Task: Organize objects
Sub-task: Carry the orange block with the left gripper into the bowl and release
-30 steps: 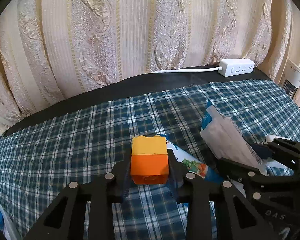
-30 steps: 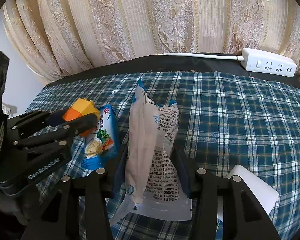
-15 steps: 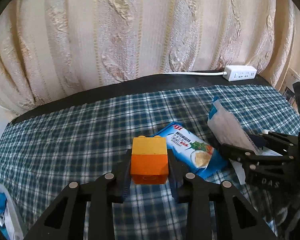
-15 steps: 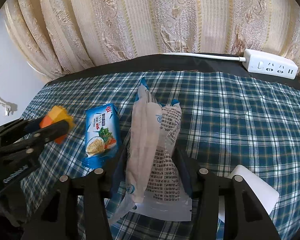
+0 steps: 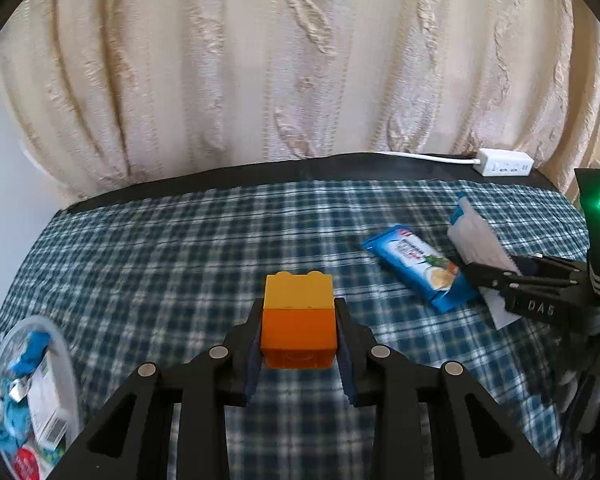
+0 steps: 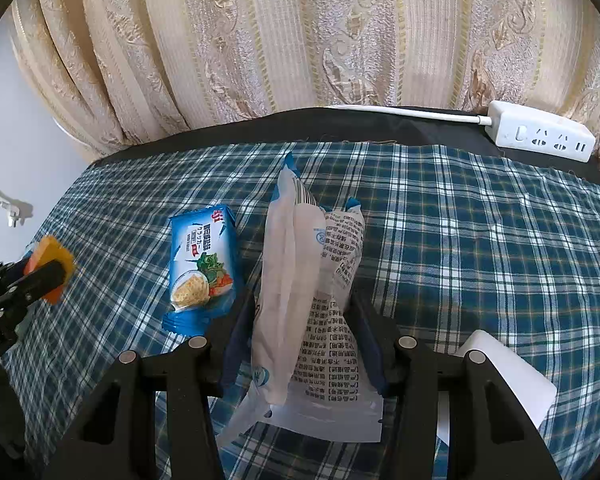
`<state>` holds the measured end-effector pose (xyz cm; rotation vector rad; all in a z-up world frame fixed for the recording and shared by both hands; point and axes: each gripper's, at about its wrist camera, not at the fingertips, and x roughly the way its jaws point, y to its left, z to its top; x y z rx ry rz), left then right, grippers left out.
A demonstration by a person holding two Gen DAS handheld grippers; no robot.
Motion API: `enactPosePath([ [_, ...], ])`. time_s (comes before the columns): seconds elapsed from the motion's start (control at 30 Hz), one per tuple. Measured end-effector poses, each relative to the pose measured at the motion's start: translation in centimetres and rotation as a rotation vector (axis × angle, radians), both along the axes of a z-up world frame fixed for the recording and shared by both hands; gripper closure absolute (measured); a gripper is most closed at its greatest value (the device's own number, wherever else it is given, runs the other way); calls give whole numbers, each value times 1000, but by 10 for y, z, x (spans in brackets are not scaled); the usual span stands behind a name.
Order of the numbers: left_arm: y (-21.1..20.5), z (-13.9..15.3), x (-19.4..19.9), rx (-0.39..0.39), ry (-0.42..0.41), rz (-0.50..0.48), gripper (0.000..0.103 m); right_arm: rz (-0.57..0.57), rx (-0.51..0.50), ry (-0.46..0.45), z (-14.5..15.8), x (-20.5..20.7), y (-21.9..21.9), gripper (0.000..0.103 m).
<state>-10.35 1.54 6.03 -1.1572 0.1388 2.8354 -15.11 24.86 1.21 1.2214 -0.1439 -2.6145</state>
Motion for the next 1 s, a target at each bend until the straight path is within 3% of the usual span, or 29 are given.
enactPosePath([
  [0.37,-68,7,37,14,16,155,70,-20,-7,2,0,0,4,57],
  [1.0,-185,1,100,3,39,419,70,-60,18,11,3,15,3,57],
])
